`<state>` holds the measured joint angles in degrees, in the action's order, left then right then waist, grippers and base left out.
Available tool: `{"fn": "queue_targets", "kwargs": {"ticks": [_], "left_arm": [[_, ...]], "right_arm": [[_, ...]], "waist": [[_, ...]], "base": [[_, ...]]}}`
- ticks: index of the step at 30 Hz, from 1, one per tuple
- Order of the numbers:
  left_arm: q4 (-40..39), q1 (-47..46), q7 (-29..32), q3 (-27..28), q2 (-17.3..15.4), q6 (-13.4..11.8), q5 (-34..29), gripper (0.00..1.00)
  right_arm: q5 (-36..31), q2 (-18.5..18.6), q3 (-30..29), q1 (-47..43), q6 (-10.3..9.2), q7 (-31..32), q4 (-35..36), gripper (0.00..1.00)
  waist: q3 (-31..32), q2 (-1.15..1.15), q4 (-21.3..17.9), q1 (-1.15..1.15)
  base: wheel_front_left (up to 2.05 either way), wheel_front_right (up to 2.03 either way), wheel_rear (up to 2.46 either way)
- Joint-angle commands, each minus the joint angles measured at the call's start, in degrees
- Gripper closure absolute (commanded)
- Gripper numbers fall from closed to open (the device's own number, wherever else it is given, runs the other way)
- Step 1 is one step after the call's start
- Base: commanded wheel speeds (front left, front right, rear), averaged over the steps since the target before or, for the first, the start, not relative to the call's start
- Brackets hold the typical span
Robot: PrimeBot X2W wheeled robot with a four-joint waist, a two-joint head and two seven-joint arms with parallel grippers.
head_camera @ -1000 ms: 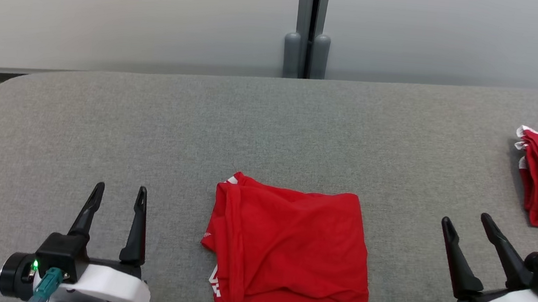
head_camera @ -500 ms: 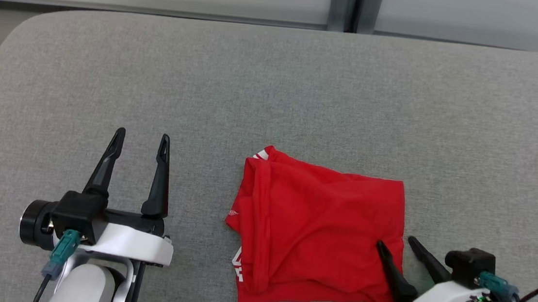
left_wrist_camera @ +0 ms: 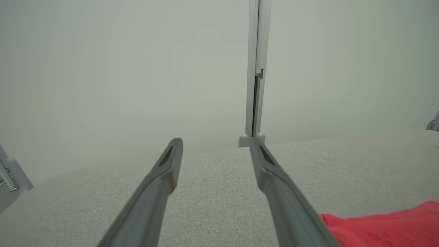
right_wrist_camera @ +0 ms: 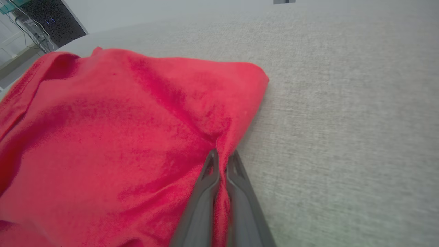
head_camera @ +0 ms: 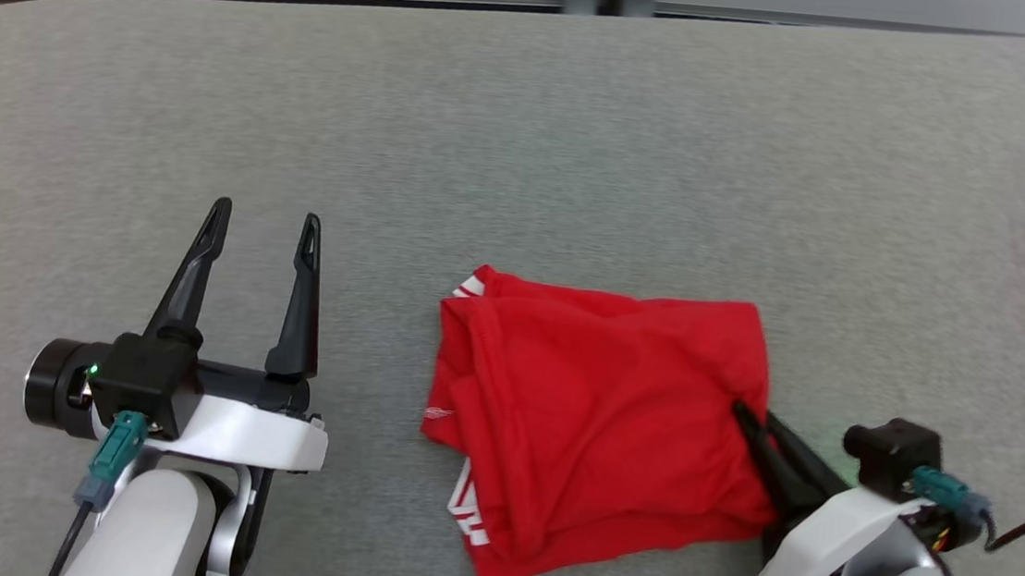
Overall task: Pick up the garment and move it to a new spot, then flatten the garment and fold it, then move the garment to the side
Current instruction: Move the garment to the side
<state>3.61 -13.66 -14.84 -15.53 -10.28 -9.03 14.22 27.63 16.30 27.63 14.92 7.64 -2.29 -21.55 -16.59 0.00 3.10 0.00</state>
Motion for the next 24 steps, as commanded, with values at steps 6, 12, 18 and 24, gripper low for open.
{"fn": "queue_targets", "kwargs": {"ticks": [6,12,18,24], "left_arm": [[-1.5,-3.9,-0.1,0.1,-1.2,1.0,-0.7,0.00],[-3.2,-9.6,1.8,-1.4,-2.3,1.9,-2.6,0.00],[-4.7,-14.9,3.4,-3.1,-2.6,2.6,-4.6,0.00],[-5.8,-17.9,4.3,-4.4,-2.5,2.9,-5.8,0.00]], "right_arm": [[-0.2,6.2,-2.4,4.6,-0.21,-2.0,0.5,1.00],[-0.7,13.1,-6.1,12.1,-0.20,-3.7,1.1,1.00],[0.3,22.4,-10.7,18.5,-0.21,-6.0,2.1,1.00],[3.2,28.1,-17.3,20.1,-0.20,-6.8,-0.3,1.00]], "waist": [[-3.6,0.00,-11.0,0.00],[-10.1,0.00,-15.7,0.00],[-16.1,0.00,-16.3,0.00],[-20.5,0.00,-15.9,0.00]], "base": [[0.00,0.00,0.00],[0.00,0.00,0.00],[0.00,0.00,0.00],[0.00,0.00,0.00]]}}
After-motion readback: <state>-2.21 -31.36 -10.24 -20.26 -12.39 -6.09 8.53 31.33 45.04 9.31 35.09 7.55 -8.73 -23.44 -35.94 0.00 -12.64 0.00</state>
